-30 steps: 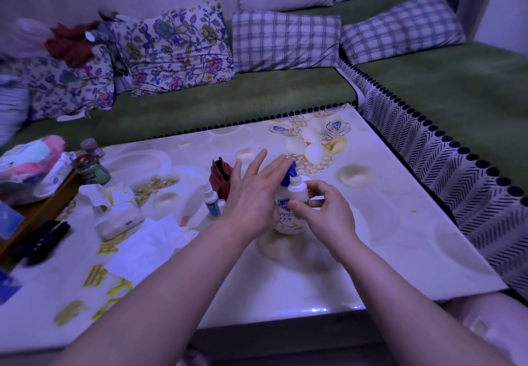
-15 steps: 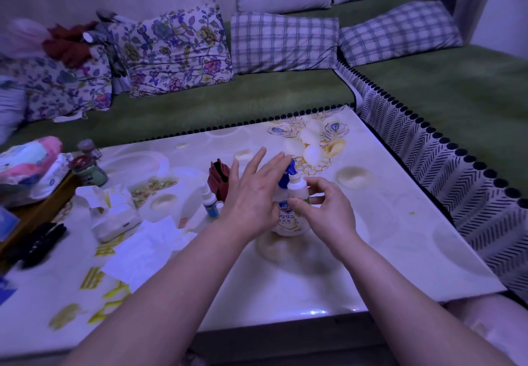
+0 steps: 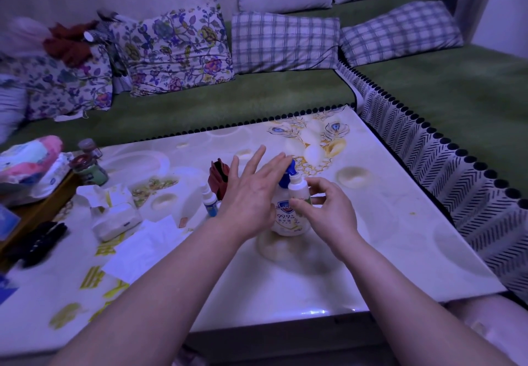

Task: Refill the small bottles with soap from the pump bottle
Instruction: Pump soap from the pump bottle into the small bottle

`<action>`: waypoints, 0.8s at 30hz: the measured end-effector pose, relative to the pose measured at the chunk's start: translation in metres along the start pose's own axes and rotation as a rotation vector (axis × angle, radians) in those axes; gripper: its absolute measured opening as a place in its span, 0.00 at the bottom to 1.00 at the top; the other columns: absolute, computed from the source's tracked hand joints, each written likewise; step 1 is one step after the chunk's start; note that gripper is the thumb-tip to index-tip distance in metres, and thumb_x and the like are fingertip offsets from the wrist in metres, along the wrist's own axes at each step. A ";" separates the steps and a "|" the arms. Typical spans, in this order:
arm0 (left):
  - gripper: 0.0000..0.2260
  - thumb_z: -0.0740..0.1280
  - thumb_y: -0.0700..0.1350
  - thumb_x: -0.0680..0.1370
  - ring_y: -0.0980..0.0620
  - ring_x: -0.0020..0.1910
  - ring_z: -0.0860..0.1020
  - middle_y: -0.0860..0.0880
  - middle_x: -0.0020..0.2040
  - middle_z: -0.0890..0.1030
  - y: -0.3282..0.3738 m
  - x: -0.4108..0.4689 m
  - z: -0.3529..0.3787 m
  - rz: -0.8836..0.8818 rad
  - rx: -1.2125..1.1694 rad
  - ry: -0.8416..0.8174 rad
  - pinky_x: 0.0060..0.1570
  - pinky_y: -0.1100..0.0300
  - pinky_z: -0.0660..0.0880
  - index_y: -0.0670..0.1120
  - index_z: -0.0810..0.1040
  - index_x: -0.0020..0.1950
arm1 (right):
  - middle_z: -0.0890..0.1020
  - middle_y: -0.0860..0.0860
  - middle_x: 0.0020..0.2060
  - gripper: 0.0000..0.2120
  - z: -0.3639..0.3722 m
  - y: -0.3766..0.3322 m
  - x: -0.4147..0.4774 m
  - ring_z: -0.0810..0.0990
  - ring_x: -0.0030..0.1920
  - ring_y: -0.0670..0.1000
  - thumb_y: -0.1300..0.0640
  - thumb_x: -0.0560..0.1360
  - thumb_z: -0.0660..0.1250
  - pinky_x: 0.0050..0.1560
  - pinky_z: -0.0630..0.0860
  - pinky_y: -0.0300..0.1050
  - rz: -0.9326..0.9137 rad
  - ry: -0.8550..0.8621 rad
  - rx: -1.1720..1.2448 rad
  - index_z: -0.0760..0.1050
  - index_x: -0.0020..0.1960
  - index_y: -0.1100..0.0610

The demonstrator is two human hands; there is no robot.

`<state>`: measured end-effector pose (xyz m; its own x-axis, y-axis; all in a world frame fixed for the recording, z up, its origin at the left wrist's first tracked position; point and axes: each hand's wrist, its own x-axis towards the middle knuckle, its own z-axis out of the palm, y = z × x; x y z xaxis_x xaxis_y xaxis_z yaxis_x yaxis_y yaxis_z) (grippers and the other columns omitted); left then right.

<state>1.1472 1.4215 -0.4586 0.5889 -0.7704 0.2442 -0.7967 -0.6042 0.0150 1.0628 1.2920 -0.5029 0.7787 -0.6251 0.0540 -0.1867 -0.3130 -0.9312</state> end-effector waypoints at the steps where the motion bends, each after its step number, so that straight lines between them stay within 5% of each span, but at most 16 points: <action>1: 0.40 0.65 0.41 0.72 0.52 0.77 0.41 0.58 0.78 0.52 0.000 0.001 0.000 -0.002 -0.003 -0.002 0.73 0.41 0.41 0.55 0.47 0.77 | 0.79 0.45 0.49 0.18 0.000 0.000 0.000 0.79 0.46 0.45 0.50 0.66 0.75 0.51 0.77 0.49 0.002 -0.001 -0.002 0.77 0.54 0.44; 24: 0.38 0.66 0.49 0.73 0.55 0.76 0.40 0.59 0.78 0.51 0.002 0.002 -0.002 -0.010 -0.045 -0.024 0.73 0.41 0.42 0.56 0.47 0.77 | 0.79 0.46 0.49 0.17 0.001 0.001 0.001 0.79 0.46 0.46 0.51 0.66 0.76 0.51 0.77 0.50 0.001 0.005 0.012 0.77 0.53 0.45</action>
<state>1.1462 1.4194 -0.4562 0.5995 -0.7693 0.2208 -0.7958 -0.6025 0.0613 1.0636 1.2916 -0.5039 0.7752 -0.6293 0.0547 -0.1803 -0.3033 -0.9357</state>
